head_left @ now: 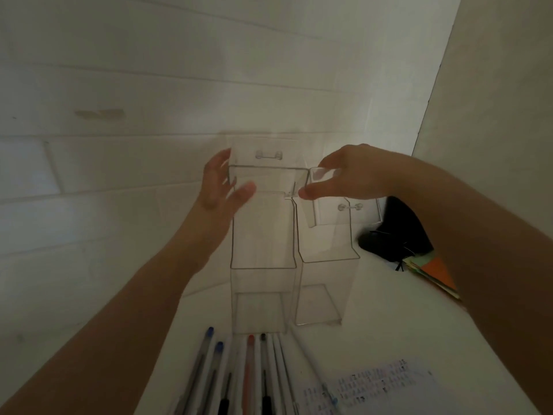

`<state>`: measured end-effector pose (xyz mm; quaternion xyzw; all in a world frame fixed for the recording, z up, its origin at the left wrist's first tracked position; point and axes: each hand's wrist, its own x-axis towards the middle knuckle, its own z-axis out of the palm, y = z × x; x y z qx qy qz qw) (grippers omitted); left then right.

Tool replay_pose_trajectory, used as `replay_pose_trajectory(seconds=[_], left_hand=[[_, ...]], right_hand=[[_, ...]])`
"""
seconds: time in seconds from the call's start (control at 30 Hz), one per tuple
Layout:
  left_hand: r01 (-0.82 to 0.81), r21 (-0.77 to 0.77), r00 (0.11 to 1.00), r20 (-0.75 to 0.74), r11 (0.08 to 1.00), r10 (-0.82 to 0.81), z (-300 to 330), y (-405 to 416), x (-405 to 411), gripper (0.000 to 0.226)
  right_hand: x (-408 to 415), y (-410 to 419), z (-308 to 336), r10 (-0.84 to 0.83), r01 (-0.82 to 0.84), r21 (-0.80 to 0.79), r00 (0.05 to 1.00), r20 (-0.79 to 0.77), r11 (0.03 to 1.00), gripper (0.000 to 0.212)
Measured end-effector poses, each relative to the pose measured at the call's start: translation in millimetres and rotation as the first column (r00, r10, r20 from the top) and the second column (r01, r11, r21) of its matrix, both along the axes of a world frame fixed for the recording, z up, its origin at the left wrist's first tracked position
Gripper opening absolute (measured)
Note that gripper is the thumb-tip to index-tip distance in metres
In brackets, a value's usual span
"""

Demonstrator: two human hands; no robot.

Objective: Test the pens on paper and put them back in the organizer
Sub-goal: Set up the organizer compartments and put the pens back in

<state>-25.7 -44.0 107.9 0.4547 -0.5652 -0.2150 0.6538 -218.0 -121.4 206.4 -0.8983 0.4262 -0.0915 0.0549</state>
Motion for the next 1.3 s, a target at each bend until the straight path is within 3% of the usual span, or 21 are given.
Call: replay_pose_trajectory(seconds=[0.07,0.17,0.3,0.4,0.53,0.7,0.83,1.0,1.17,1.3], left_hand=[[-0.120,-0.013,0.993,0.013,0.993,0.120,8.8,-11.0,4.2,0.037],[-0.230,-0.003,0.972,0.046,0.973,0.230,18.0,-26.7,10.8,0.026],[-0.259,0.053,0.966,0.018,0.964,0.258,27.4,-40.5,10.4,0.025],[-0.253,0.073,0.967,-0.010,0.965,0.255,25.8,-47.0,13.7,0.019],[-0.222,0.059,0.970,-0.086,0.973,0.226,21.3,-50.5,13.7,0.012],[-0.250,0.020,0.960,-0.122,0.968,0.251,11.3,-52.0,6.8,0.026],[-0.223,0.038,0.956,-0.188,0.974,0.226,5.0,-55.2,0.4,0.029],[-0.186,0.114,0.944,-0.256,0.976,0.209,0.8,-54.7,-5.9,0.018],[-0.087,0.188,0.946,-0.291,0.978,0.140,-10.7,-53.8,-1.2,0.033],[-0.027,0.194,0.942,-0.322,0.981,0.090,-14.2,-55.7,2.8,0.036]], right_hand=[[1.3,-0.2,6.3,0.004,-0.005,-0.021,0.999,-0.046,1.000,0.069],[4.4,-7.0,16.9,-0.011,0.011,0.007,1.000,-0.022,1.000,0.076],[9.8,-27.6,29.0,-0.049,0.043,0.109,0.998,0.046,0.993,0.073],[12.7,-42.7,31.8,-0.046,0.047,0.199,0.999,-0.007,0.979,0.067],[17.8,-61.1,30.4,0.006,0.002,0.178,0.999,-0.046,0.984,0.054],[11.3,-70.6,31.0,0.032,-0.058,0.160,0.986,0.162,0.985,0.056],[2.1,-70.1,31.3,0.031,-0.101,0.260,0.965,0.260,0.960,0.061],[6.4,-88.1,39.6,-0.086,-0.019,0.508,0.979,0.182,0.861,0.063],[14.1,-121.6,37.7,-0.189,0.111,0.620,0.980,0.062,0.777,0.053],[15.8,-138.9,16.5,-0.294,0.030,0.766,0.933,0.210,0.642,0.055]])
